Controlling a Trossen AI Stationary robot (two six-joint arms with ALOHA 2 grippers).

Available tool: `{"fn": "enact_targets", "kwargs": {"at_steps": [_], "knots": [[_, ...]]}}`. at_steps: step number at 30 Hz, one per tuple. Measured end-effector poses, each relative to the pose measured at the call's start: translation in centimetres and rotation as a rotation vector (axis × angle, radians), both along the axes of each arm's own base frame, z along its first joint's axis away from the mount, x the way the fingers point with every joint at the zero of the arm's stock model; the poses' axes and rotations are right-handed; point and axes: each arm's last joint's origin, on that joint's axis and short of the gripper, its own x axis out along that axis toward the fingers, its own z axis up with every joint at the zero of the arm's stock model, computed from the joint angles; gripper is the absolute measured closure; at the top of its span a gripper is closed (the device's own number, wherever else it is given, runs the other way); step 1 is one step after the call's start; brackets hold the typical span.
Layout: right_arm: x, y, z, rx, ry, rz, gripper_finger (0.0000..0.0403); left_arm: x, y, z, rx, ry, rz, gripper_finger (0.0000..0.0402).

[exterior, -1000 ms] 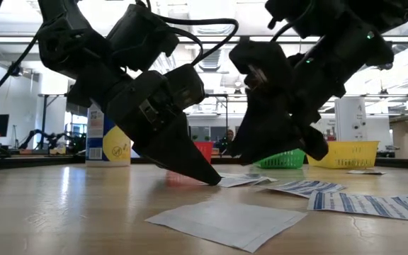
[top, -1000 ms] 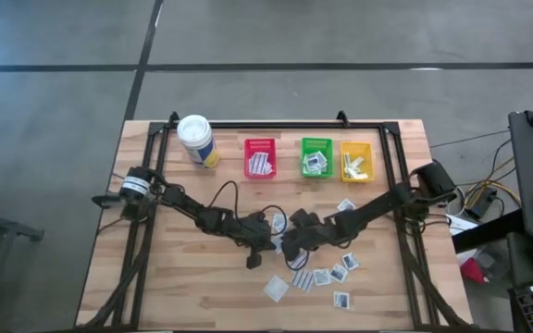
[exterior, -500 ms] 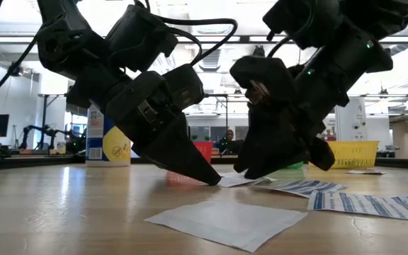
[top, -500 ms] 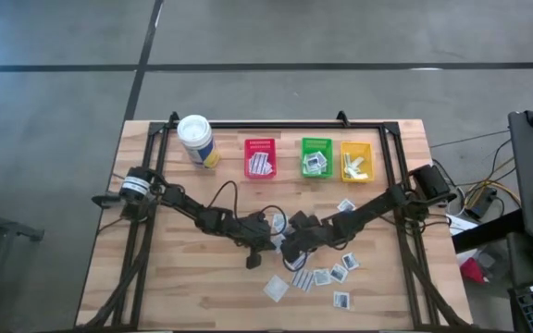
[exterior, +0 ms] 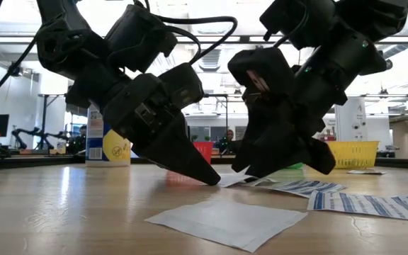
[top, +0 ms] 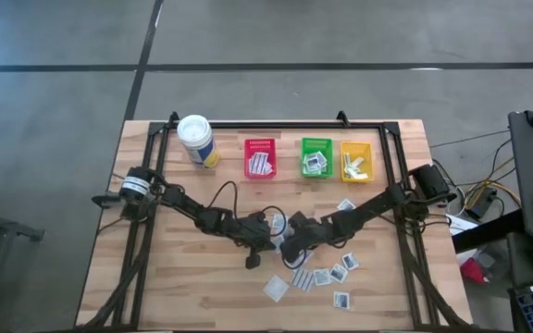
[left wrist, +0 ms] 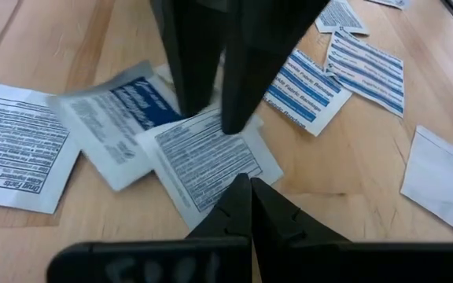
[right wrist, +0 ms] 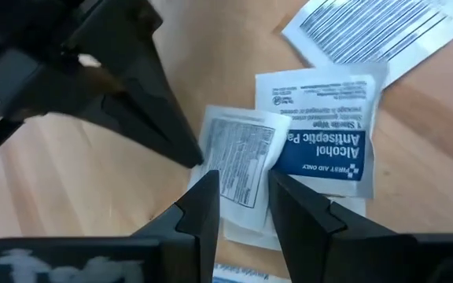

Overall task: Pick & Place First Aid Supplies
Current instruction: Put the alcohol pad in the green bin

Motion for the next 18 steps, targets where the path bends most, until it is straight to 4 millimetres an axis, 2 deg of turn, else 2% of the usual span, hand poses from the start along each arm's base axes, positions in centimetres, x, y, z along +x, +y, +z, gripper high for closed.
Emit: {"fn": "enact_targets", "kwargs": {"at_steps": [9,18], "knots": [[0.12,-0.15,0.04,0.015,-0.004,0.023,0.0294,-0.01,0.0,-0.01,0.003,-0.001,-0.008,0.0401],[0.86,-0.56,0.57,0.036,-0.08,0.099,0.0294,-0.02,-0.01,-0.01,-0.002,0.0,-0.015,0.0401]]}}
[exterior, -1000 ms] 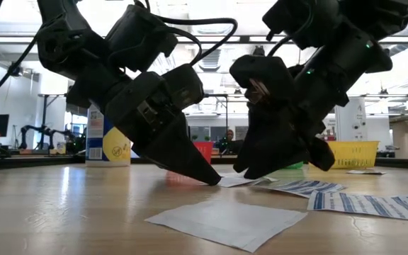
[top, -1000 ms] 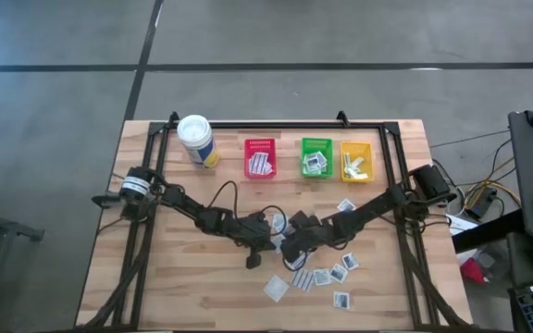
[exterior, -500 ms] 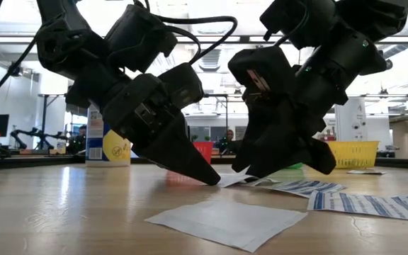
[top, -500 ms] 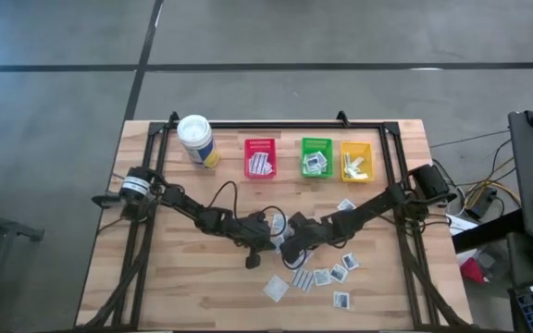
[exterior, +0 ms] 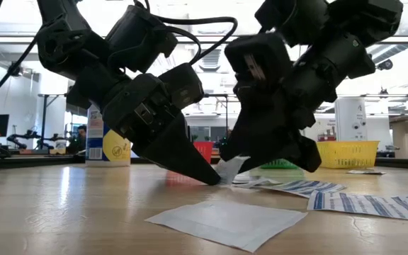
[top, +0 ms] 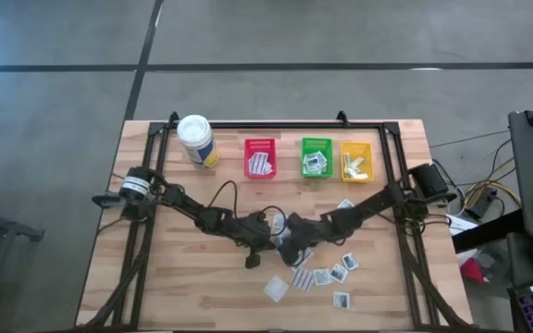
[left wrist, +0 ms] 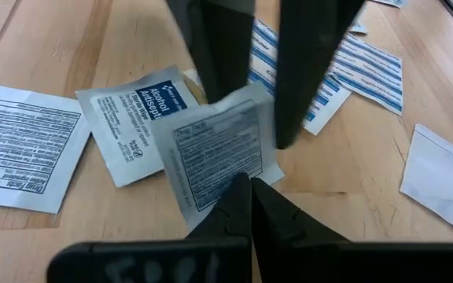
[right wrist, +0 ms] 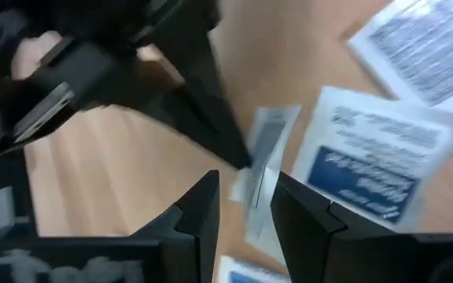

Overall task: Pick & Place First Aid Supplies
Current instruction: Put the alcohol pad in the green bin

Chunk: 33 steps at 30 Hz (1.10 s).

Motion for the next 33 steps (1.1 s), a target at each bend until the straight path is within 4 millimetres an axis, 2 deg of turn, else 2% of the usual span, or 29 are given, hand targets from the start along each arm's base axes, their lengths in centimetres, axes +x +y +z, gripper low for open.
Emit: {"fn": "enact_targets", "kwargs": {"at_steps": [9,22,33], "knots": [[0.0,-1.0,-0.3,0.0,0.041,-0.037,0.0299,0.0,0.0,0.0,0.004,-0.001,-0.007,0.0401],[0.0,-0.9,-0.2,-0.011,0.035,0.018,0.0391,0.1,0.0,0.1,0.007,-0.018,-0.001,0.0401],[-0.1,-0.9,-0.3,-0.058,0.045,0.057,0.0394,-0.2,0.1,1.4,0.053,-0.044,-0.024,0.0401]]}}
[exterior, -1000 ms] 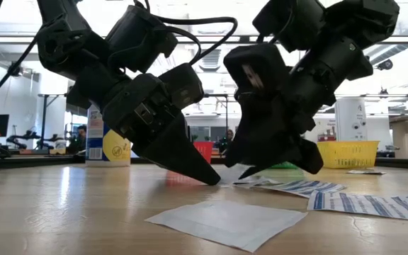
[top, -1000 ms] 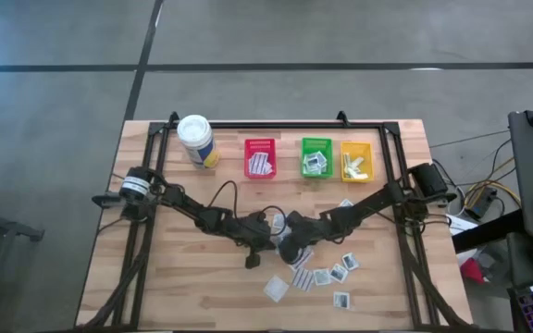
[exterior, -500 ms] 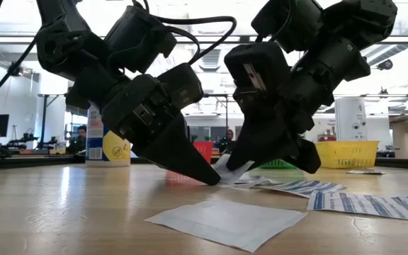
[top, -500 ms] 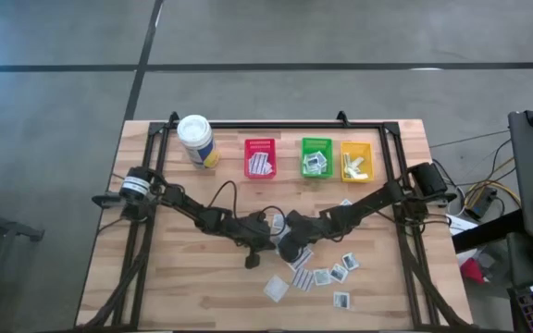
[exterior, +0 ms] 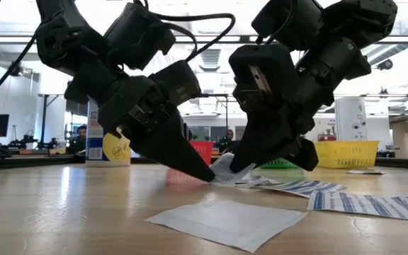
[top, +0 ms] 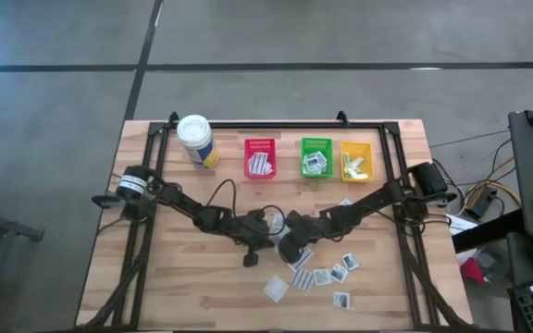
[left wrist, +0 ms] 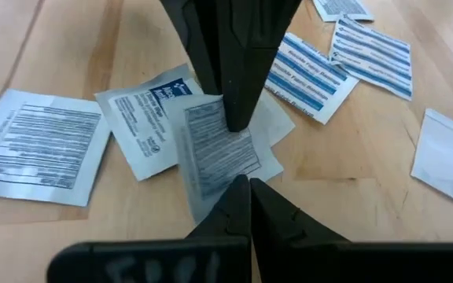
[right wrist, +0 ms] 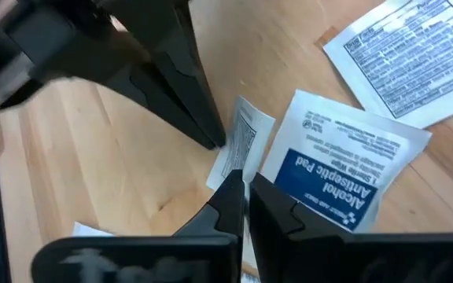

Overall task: Pick & Place First Aid Supplies
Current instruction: Put the alcohol pad in the green bin

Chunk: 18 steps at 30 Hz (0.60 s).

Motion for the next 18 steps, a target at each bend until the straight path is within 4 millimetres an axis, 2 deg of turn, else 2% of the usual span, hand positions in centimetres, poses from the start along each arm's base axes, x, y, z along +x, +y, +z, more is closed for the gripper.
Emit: {"fn": "enact_targets", "kwargs": {"at_steps": [8,18], "knots": [[-0.5,-0.1,0.5,-0.04,0.035,0.032,0.0394,-0.4,0.1,1.0,0.028,-0.018,-0.023,0.0401],[-1.4,-1.4,3.1,-0.145,0.017,0.068,0.0394,-2.7,0.6,2.1,0.036,-0.035,-0.024,0.0401]]}}
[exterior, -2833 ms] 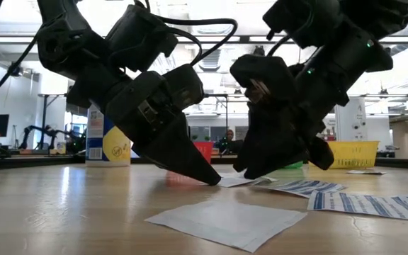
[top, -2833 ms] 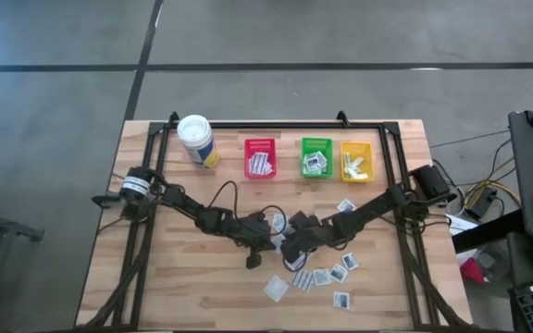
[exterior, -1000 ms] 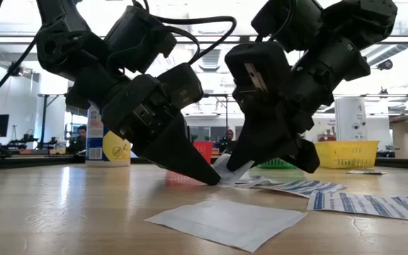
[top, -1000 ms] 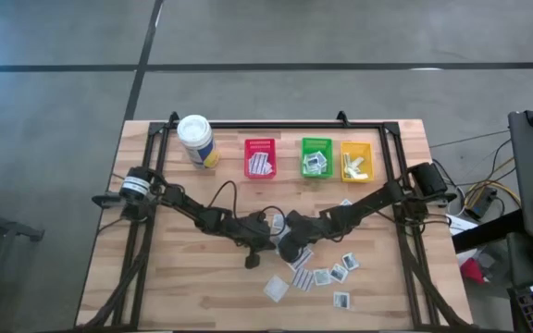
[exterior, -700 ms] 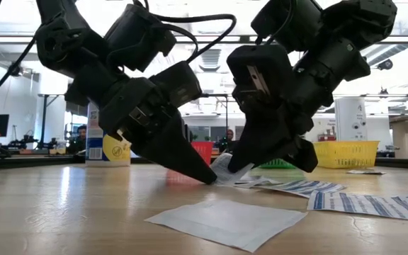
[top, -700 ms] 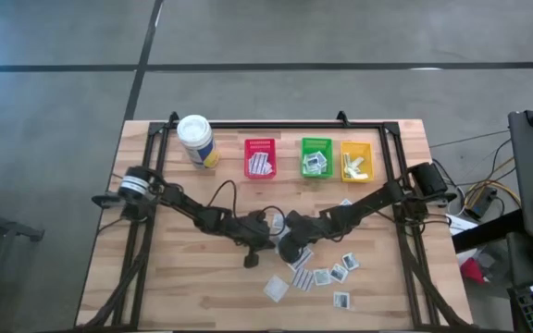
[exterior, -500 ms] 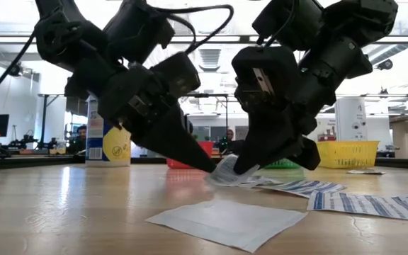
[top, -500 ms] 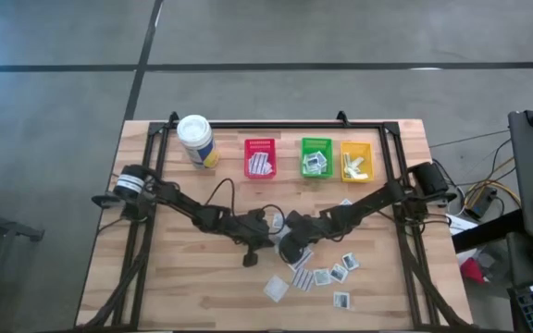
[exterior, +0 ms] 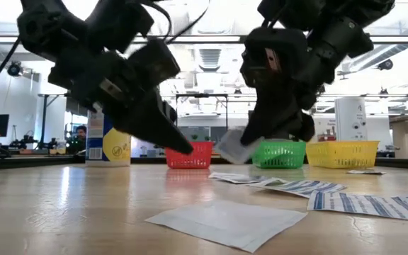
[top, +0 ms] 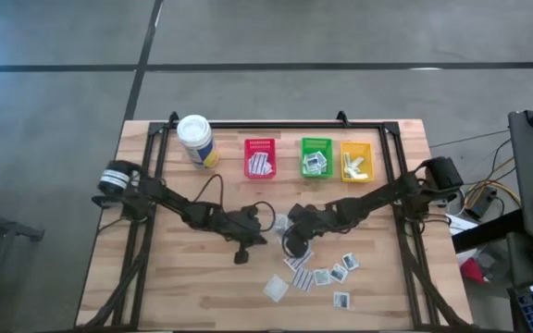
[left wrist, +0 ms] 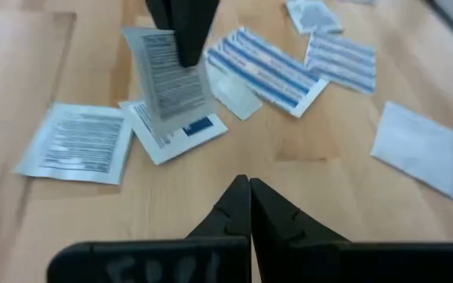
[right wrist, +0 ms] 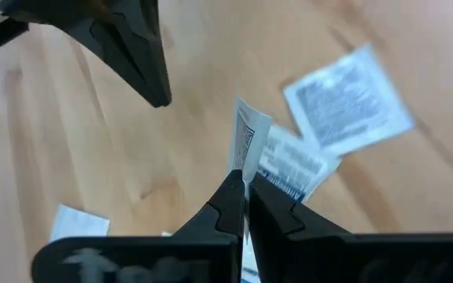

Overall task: Pick & Place First Aid Supplies
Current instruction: Put the alcohol pad in the green bin

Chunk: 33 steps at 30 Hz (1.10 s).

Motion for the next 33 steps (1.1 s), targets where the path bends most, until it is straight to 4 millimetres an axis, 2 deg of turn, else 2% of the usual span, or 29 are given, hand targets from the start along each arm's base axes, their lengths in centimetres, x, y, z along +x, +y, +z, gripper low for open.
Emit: {"fn": "enact_targets", "kwargs": {"at_steps": [7,17,27,33], "knots": [[-0.4,-2.1,2.4,-0.069,-0.052,0.013,0.0394,-2.1,0.6,1.9,0.017,-0.064,0.035,0.0401],[-1.2,-5.6,5.1,-0.172,-0.097,-0.024,0.0394,-5.0,1.5,2.1,0.038,-0.078,0.098,0.0401],[-3.3,-10.2,7.5,-0.268,-0.081,-0.196,0.0394,-5.4,1.7,2.0,0.026,-0.093,0.118,0.0401],[-4.8,-12.7,8.3,-0.327,-0.032,-0.335,0.0394,-5.4,1.7,2.1,0.027,-0.101,0.123,0.0401]]}}
